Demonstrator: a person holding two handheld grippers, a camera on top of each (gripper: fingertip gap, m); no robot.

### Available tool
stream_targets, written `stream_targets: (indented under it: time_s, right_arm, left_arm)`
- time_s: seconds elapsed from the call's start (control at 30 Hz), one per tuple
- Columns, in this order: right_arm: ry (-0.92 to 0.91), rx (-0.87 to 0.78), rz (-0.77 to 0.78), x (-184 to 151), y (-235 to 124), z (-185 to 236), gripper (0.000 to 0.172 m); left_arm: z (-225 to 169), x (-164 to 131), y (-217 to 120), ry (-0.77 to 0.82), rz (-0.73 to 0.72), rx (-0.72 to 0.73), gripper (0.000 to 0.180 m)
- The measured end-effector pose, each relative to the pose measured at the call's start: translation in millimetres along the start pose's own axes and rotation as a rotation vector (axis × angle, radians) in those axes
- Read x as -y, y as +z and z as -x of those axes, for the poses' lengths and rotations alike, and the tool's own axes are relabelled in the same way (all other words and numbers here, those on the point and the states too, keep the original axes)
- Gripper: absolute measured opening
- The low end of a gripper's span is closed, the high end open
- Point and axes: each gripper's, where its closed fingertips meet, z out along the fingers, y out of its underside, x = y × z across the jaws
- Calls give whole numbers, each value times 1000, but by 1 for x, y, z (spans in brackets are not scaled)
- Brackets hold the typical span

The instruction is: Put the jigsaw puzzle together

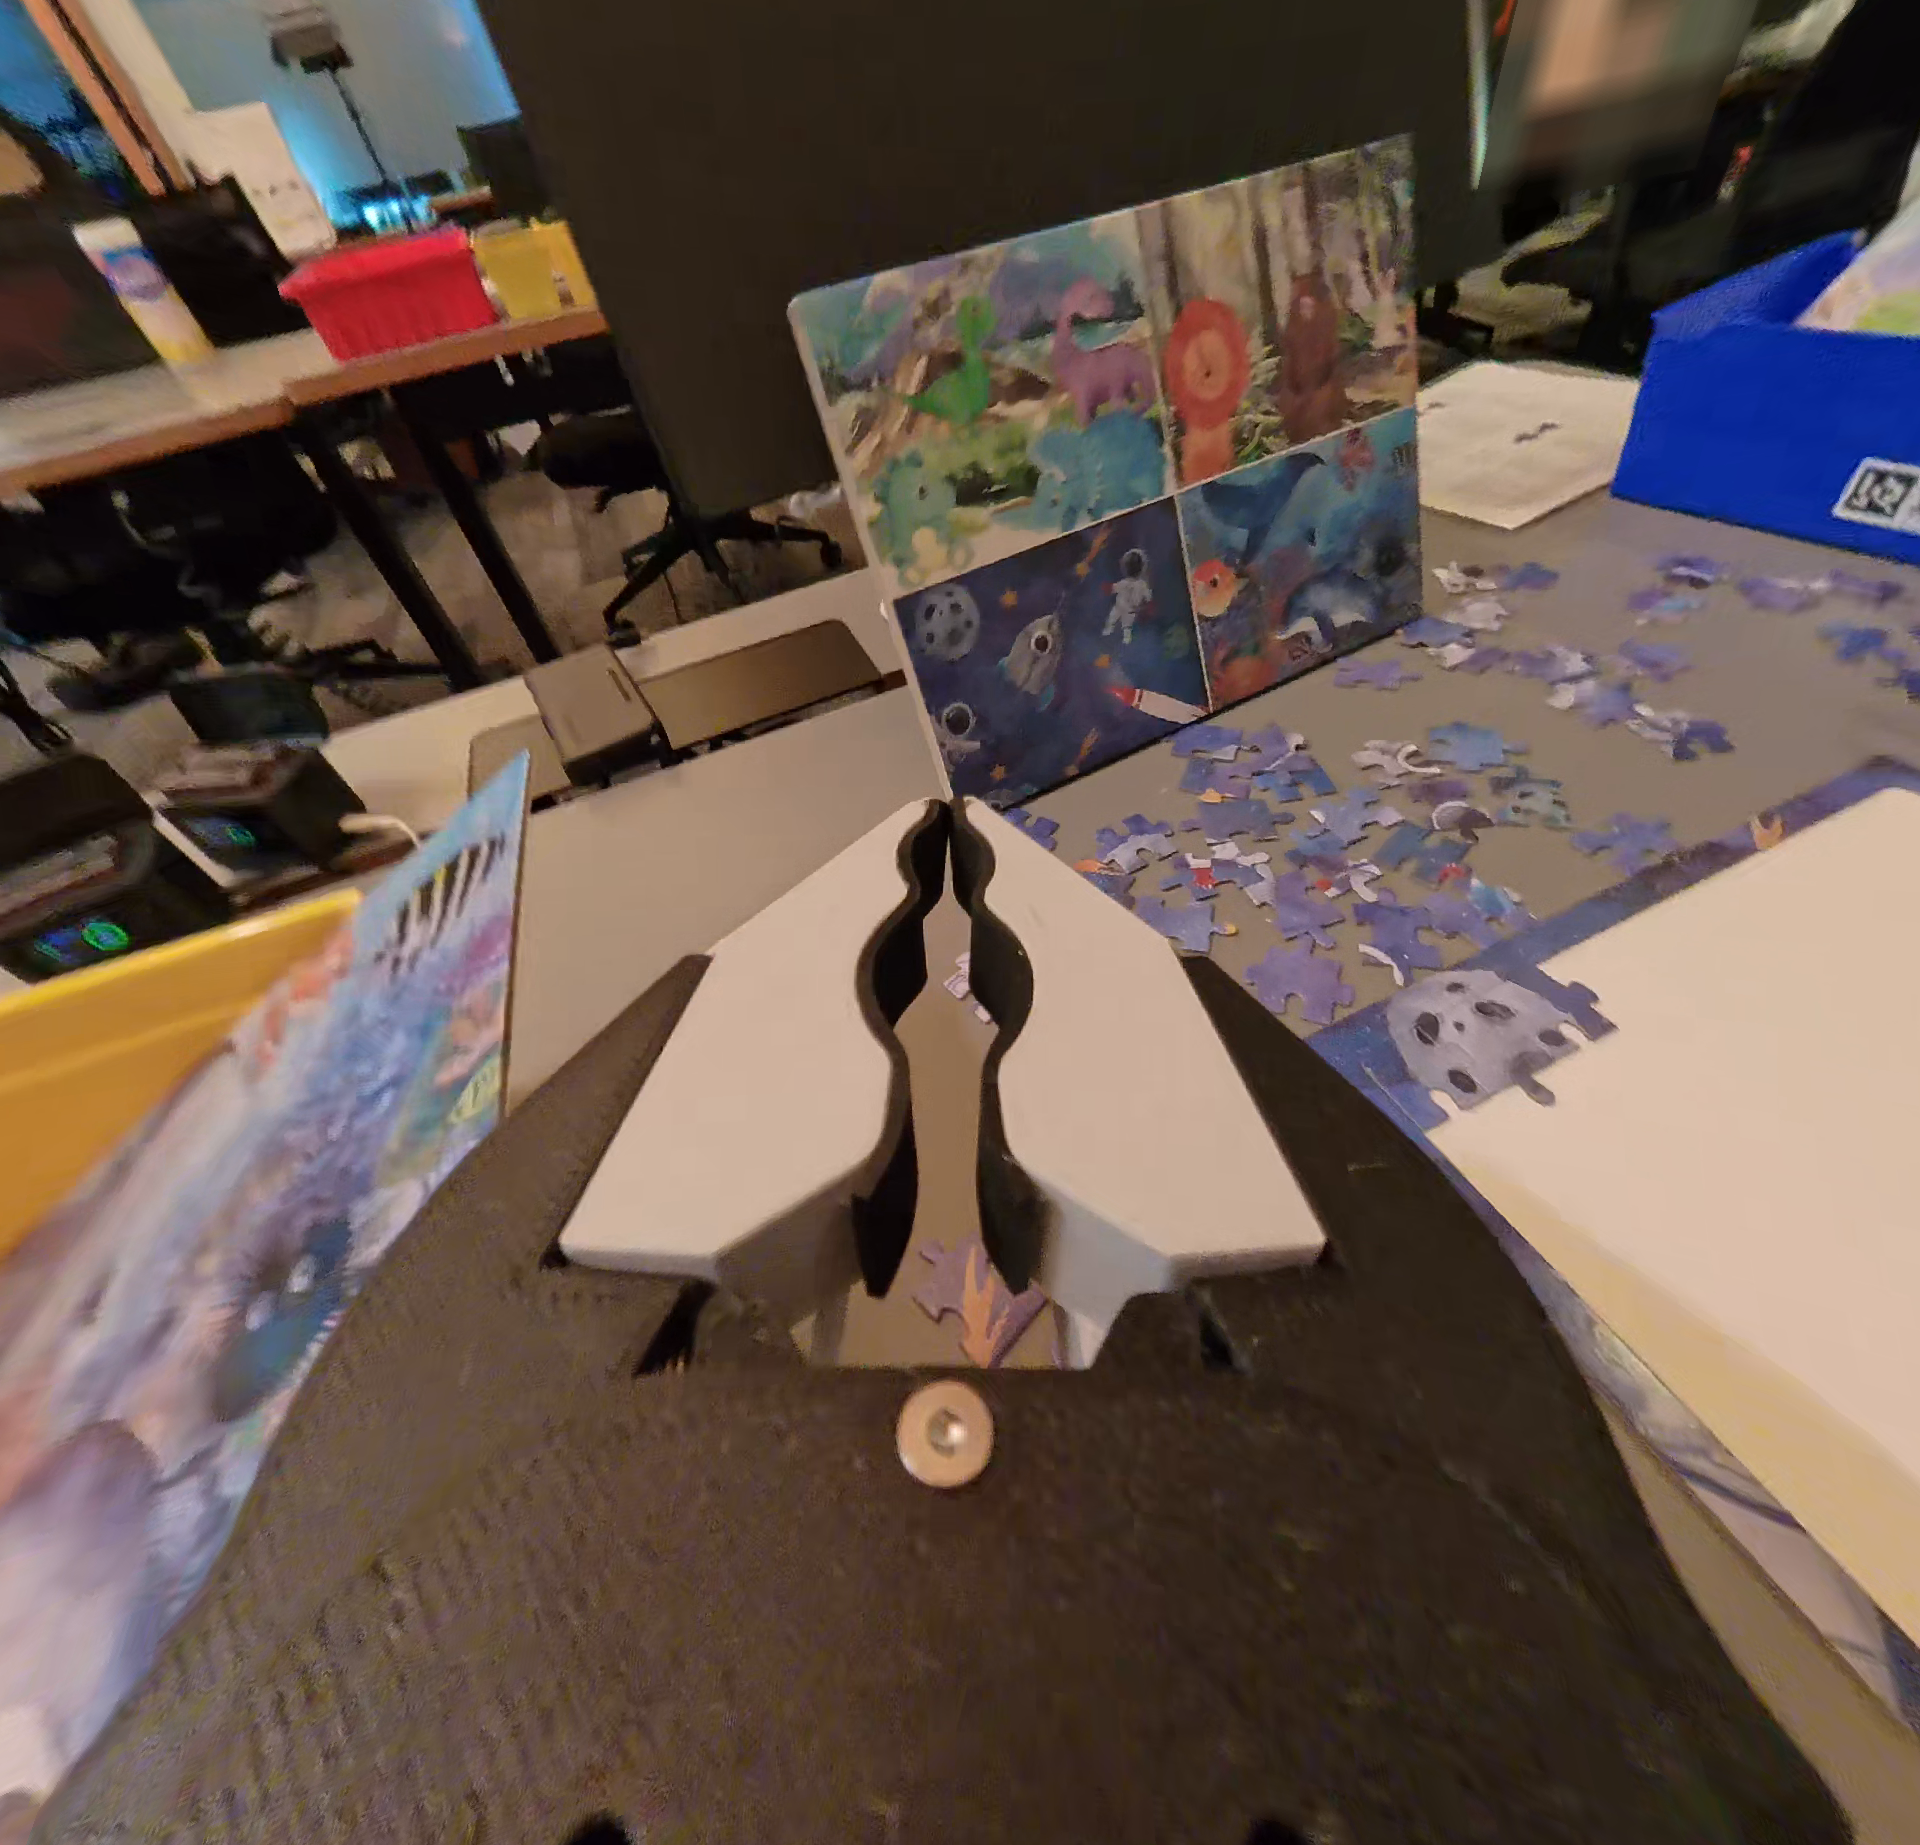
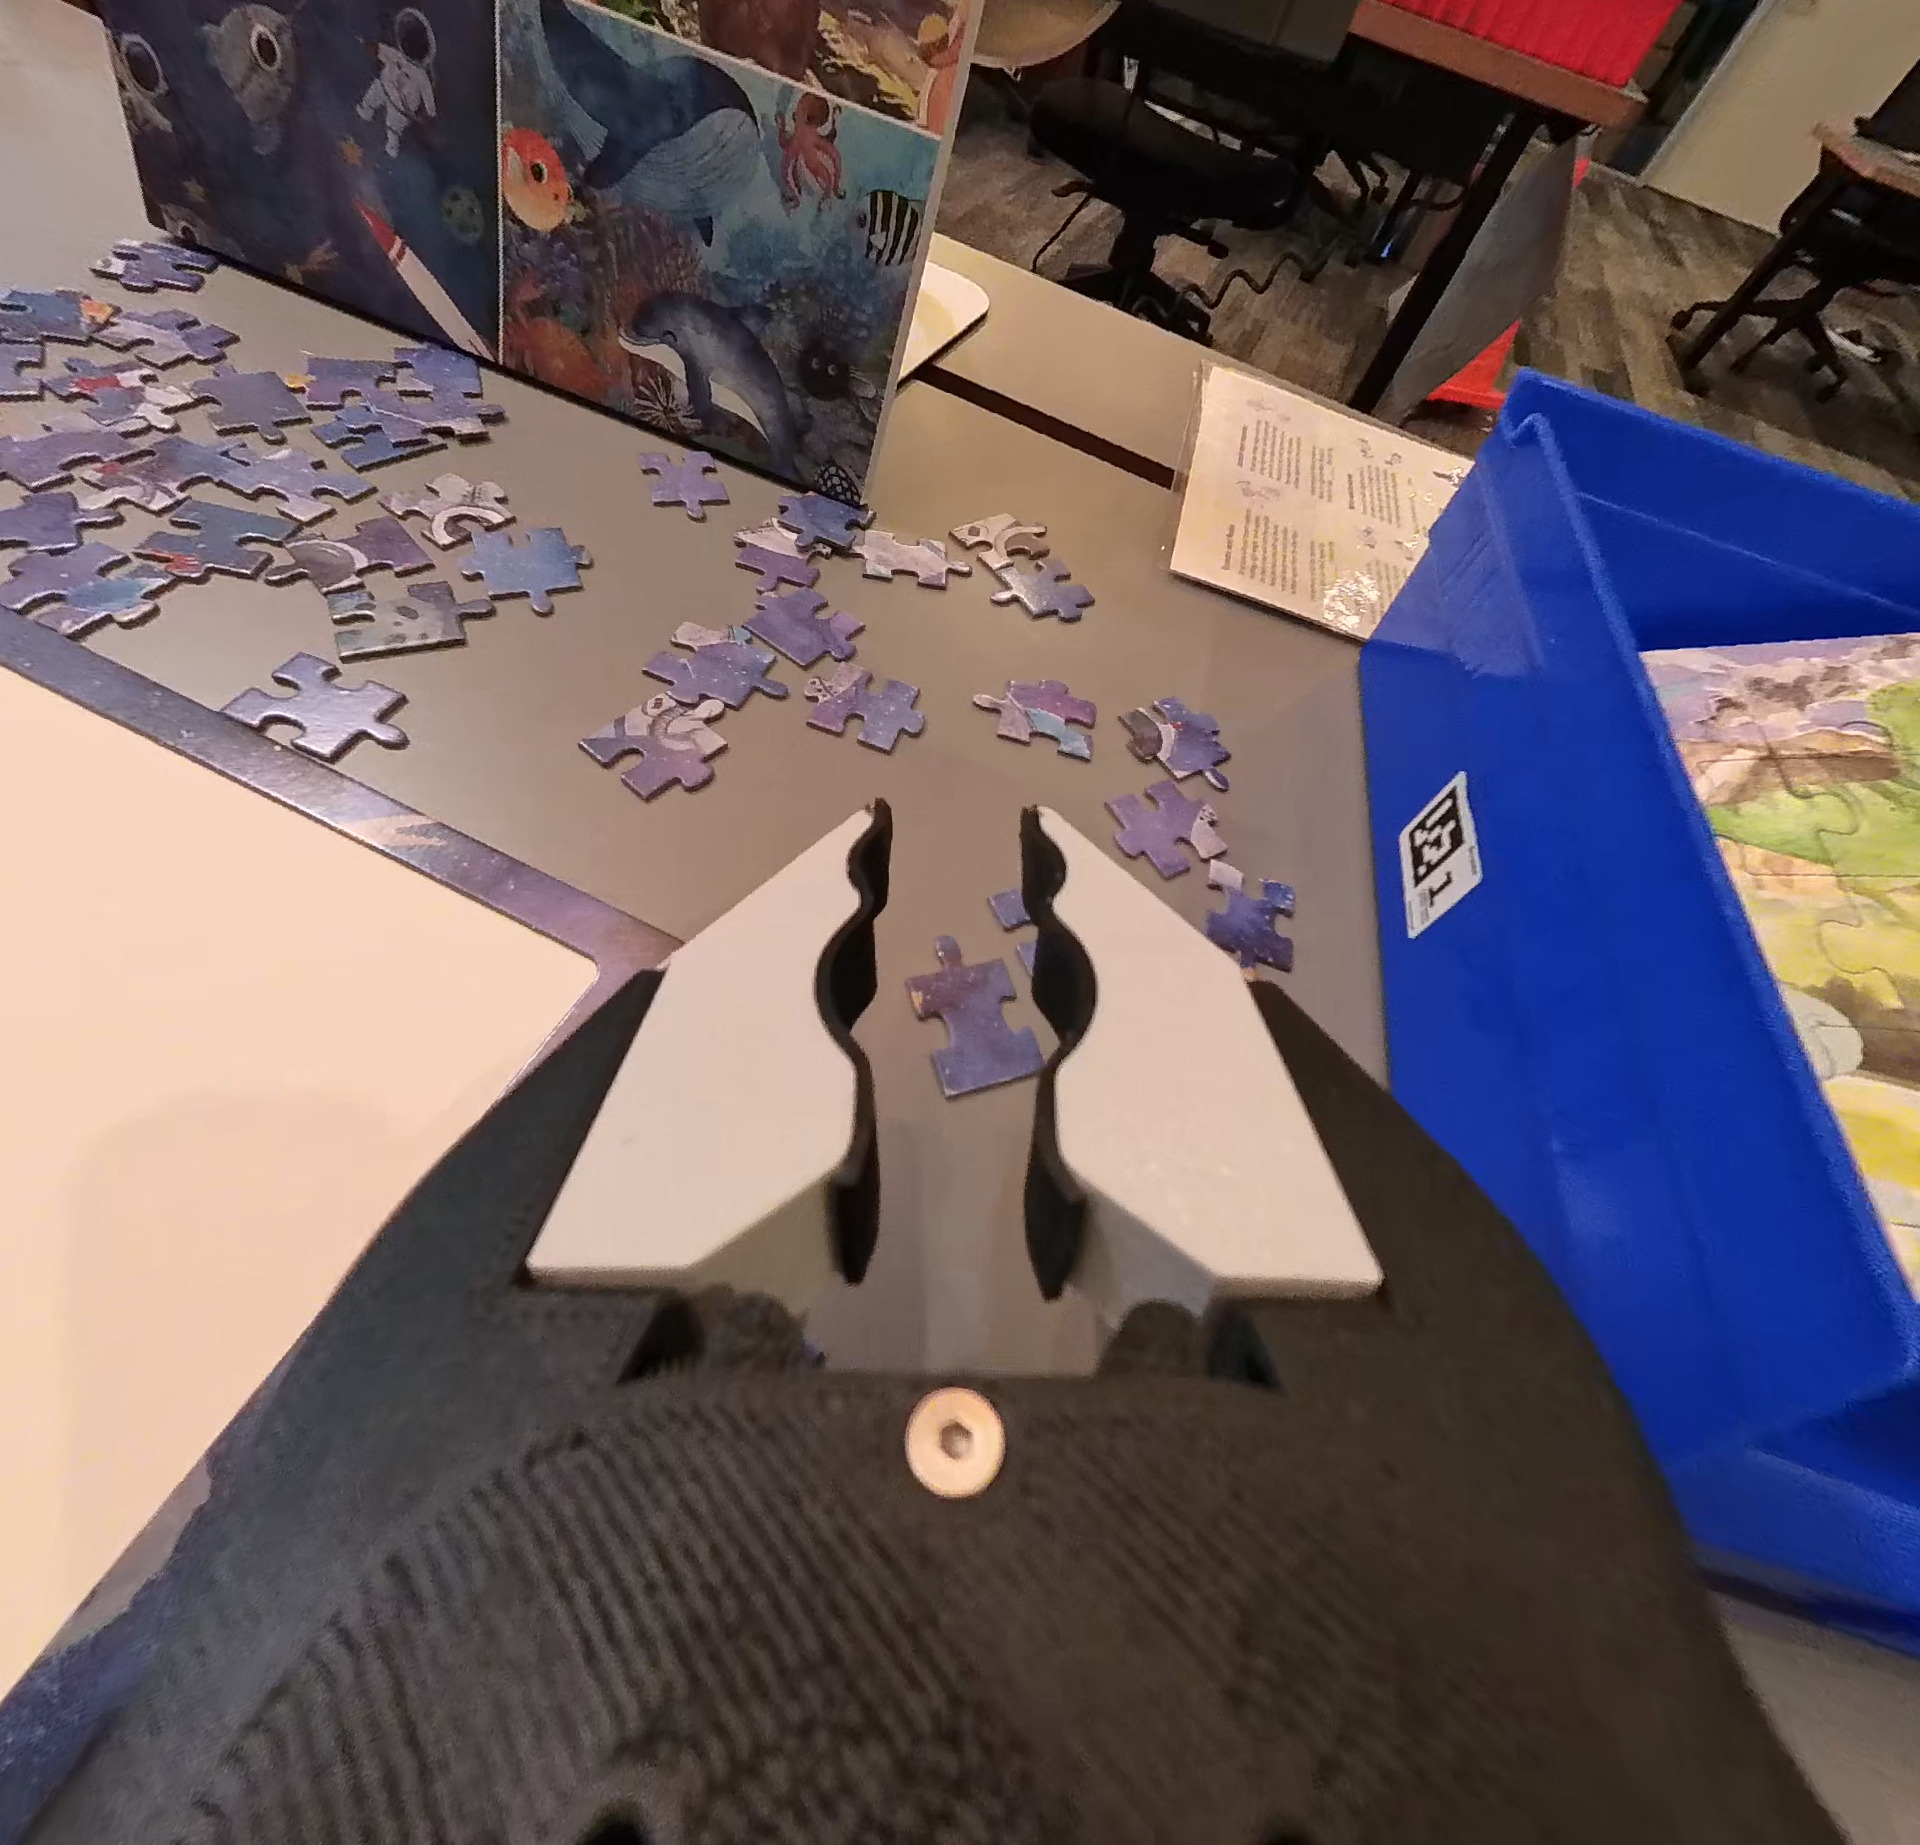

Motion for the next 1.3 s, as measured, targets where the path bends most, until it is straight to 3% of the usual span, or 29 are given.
stream_targets:
  time_s: [0.17,0.63,0.83,1.1,1.3]
  right_arm:
    - [-2,8,-3,1,1,2,23]
    - [-15,10,6,-1,2,5,23]
    - [-15,9,3,0,1,4,23]
    - [-1,6,-12,2,0,3,23]
    - [5,8,-34,7,-3,3,23]
  left_arm:
    - [-10,16,-10,-26,-29,-46,0]
    - [-30,8,6,-88,-30,-149,0]
    - [-39,-6,24,-138,-8,-169,2]
    - [-69,-64,67,-28,162,-163,5]
    - [-54,-67,68,-143,117,-141,5]
